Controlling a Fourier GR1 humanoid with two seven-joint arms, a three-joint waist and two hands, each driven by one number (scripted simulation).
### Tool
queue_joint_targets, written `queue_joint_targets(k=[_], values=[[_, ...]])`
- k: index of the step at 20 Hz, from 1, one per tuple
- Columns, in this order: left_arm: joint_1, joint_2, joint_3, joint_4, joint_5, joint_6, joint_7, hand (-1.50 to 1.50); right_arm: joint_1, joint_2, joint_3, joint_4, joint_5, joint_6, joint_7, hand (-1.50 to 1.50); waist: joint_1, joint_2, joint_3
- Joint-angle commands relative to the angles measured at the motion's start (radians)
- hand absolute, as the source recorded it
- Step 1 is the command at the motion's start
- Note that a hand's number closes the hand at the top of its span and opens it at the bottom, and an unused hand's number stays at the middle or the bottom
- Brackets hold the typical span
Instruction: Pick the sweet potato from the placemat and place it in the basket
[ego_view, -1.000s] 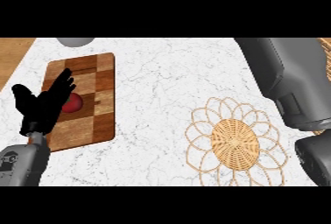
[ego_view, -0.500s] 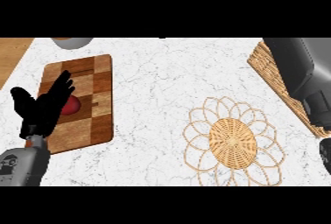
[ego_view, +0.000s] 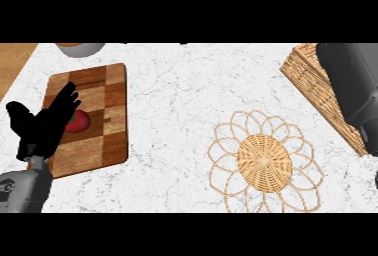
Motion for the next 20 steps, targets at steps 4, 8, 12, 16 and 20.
queue_joint_targets(k=[4,8,12,16,20], values=[[0.030,-0.004,0.001,-0.030,0.002,-0.008,-0.006,0.00,0.116,-0.072,-0.016,-0.016,0.058,-0.182,0.129,1.50,-0.009,-0.003,-0.001],[-0.021,0.022,0.026,0.013,0.023,-0.037,0.012,0.00,0.154,-0.043,-0.086,0.016,-0.031,-0.229,0.038,-1.50,0.007,0.006,0.000],[0.040,0.006,0.016,0.009,-0.001,-0.039,-0.050,0.00,0.160,-0.059,-0.095,-0.019,-0.088,-0.190,-0.063,-1.50,-0.001,-0.001,0.000],[-0.031,-0.020,0.006,0.022,-0.011,-0.001,0.012,0.00,0.136,-0.065,-0.095,-0.035,-0.120,-0.215,-0.142,-1.50,-0.002,-0.001,0.000],[-0.003,0.006,0.023,0.012,0.010,-0.032,0.019,0.00,0.186,-0.076,-0.142,-0.110,-0.141,-0.359,-0.097,-1.50,-0.003,-0.004,0.001]])
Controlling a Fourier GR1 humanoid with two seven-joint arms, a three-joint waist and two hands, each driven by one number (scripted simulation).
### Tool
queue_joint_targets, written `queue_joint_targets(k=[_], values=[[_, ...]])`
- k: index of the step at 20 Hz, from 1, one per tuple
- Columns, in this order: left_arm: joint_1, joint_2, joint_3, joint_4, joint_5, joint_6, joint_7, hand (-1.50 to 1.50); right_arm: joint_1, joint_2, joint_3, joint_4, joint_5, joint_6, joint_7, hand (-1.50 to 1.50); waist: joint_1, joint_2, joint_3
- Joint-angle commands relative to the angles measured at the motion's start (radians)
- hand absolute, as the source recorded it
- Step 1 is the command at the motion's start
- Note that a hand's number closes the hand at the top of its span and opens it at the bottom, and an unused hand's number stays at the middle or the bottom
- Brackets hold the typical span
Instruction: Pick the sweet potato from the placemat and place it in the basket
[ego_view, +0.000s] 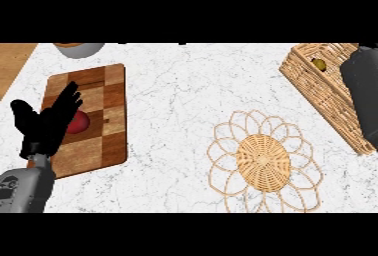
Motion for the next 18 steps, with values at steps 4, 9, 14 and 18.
queue_joint_targets(k=[4,9,14,18], values=[[0.017,0.020,0.027,-0.008,0.010,-0.005,-0.002,0.00,0.064,0.017,-0.081,-0.183,-0.078,-0.230,0.026,-1.50,-0.025,-0.012,0.000],[0.080,0.040,0.057,-0.061,0.028,-0.009,0.004,0.00,0.230,0.014,-0.103,-0.449,-0.193,-0.132,-0.011,-1.50,-0.055,-0.029,-0.001],[0.104,-0.011,0.025,-0.031,-0.003,0.023,-0.009,0.00,0.463,0.062,-0.059,-0.758,-0.320,0.041,-0.005,-1.50,-0.097,-0.038,-0.001],[0.084,0.012,0.055,-0.013,0.006,0.023,-0.010,0.00,0.651,0.115,-0.008,-0.993,-0.394,0.140,0.022,-1.50,-0.102,-0.034,-0.002]])
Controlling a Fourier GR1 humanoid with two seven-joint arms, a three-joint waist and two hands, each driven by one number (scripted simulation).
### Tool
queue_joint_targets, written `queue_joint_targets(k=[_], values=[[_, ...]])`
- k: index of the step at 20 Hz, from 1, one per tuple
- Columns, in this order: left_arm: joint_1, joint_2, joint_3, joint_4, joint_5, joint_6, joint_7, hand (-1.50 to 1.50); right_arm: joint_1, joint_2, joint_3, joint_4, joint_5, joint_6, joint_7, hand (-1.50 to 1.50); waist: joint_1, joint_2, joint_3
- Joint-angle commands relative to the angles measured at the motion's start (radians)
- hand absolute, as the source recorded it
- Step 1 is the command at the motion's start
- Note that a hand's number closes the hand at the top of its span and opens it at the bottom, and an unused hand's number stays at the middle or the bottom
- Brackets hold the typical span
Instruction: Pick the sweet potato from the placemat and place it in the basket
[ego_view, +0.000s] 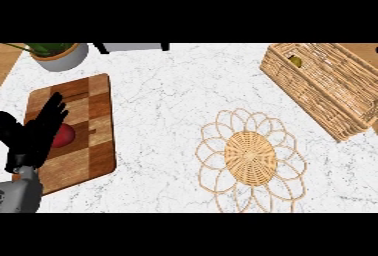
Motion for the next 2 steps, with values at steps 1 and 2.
queue_joint_targets(k=[1,2], values=[[0.003,0.011,0.027,-0.011,0.012,0.012,0.015,0.00,0.230,0.024,0.044,-0.260,-0.115,0.134,-0.019,-1.50,-0.018,-0.004,0.001],[0.011,-0.010,0.002,-0.010,0.001,0.006,-0.008,0.00,0.273,0.030,0.043,-0.350,-0.106,0.157,0.017,-1.50,0.001,0.005,0.000]])
